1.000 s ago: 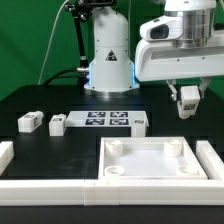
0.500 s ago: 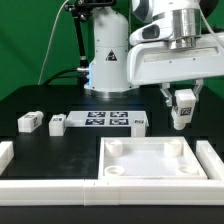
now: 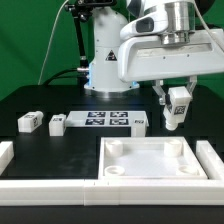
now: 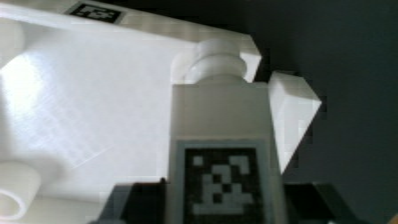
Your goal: Assemble one leg
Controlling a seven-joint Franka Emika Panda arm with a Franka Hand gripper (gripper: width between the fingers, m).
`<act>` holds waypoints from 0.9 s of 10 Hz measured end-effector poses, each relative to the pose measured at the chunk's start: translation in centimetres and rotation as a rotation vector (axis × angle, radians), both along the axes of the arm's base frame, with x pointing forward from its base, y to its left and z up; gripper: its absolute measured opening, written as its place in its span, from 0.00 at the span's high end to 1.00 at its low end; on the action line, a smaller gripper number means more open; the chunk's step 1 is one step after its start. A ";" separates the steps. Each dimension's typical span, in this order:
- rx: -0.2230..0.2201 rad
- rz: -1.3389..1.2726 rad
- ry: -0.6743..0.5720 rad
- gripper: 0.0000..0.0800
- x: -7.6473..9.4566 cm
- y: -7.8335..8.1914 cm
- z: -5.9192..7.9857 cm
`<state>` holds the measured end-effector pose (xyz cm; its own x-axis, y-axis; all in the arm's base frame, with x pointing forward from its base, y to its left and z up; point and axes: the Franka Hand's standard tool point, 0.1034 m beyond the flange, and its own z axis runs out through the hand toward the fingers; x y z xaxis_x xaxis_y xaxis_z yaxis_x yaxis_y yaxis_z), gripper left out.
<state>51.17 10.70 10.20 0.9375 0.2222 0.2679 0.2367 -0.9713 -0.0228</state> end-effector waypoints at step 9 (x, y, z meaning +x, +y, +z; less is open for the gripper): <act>-0.002 0.036 -0.084 0.64 10.6 -1.8 1.6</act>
Offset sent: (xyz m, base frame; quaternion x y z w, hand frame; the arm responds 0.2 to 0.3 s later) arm 0.0591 -0.0103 0.0234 -0.0297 0.0177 -0.0040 0.9994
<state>61.81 8.90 11.79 0.9029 0.2561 0.3452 0.2728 -0.9621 0.0003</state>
